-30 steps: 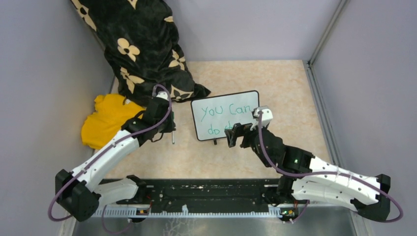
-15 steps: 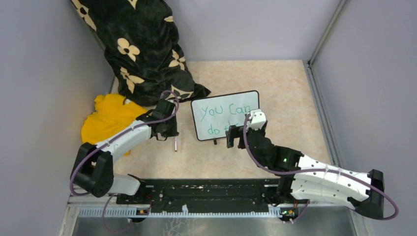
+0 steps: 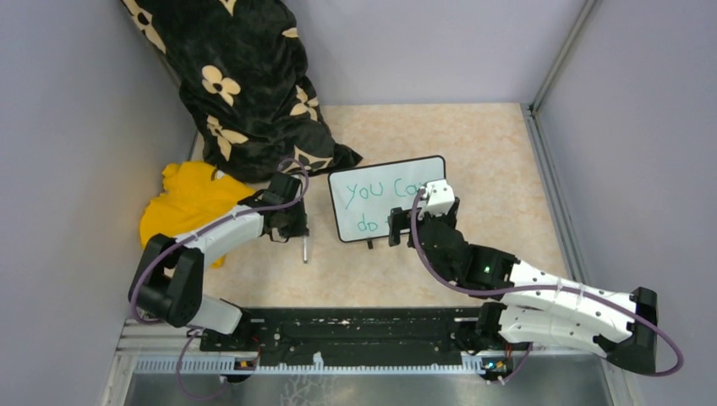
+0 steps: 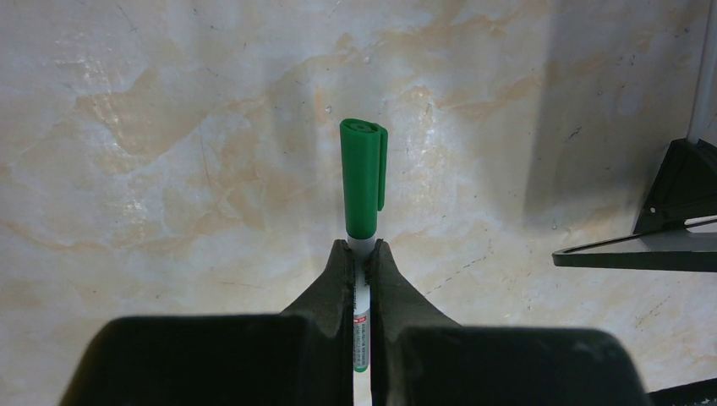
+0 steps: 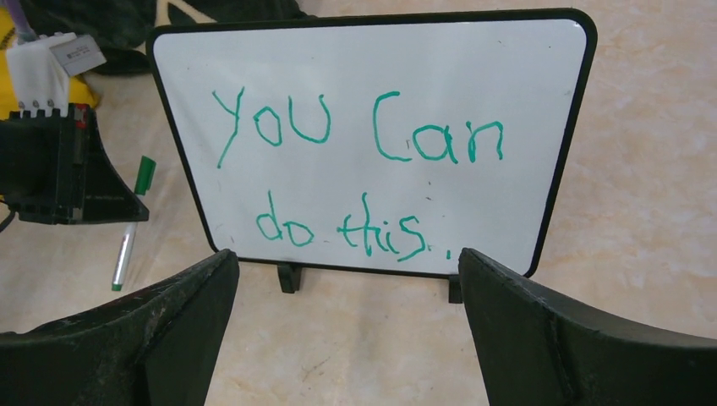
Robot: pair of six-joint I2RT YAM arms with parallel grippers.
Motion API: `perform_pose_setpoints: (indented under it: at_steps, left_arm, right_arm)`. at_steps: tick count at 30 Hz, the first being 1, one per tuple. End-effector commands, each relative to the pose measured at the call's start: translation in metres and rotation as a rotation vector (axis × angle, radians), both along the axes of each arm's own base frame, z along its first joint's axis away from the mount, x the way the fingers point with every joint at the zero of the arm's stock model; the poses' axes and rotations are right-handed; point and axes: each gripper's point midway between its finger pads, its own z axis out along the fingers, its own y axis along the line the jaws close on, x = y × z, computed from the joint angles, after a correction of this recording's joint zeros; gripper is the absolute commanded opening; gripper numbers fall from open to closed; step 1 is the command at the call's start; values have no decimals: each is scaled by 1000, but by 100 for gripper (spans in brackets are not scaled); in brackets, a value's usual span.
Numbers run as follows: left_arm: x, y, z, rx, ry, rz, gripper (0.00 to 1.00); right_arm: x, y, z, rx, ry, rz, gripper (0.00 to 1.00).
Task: Write a sentence on the whiteboard
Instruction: Place the whiteboard marker at the center of the board.
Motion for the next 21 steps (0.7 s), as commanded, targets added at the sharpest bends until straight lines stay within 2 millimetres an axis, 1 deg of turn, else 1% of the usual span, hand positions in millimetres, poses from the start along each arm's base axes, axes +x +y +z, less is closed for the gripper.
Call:
perform_pose_setpoints:
  at_steps: [1,4,13,21]
  left_arm:
    - [1,-8,-4,-43,21,-35,0]
    - [0,-8,-6,-45,29,-36,0]
    - [-1,-12,-9,-64,53,-42,0]
    - [-4,-14,-14,-70,79,-49,0]
  right_arm:
    - [2,1,16,-12,-29,20,99]
    - [1,7,17,2,-30,44,99]
    - [-1,8,21,39,-40,64,99]
    - [-5,15,14,48,-26,100,98]
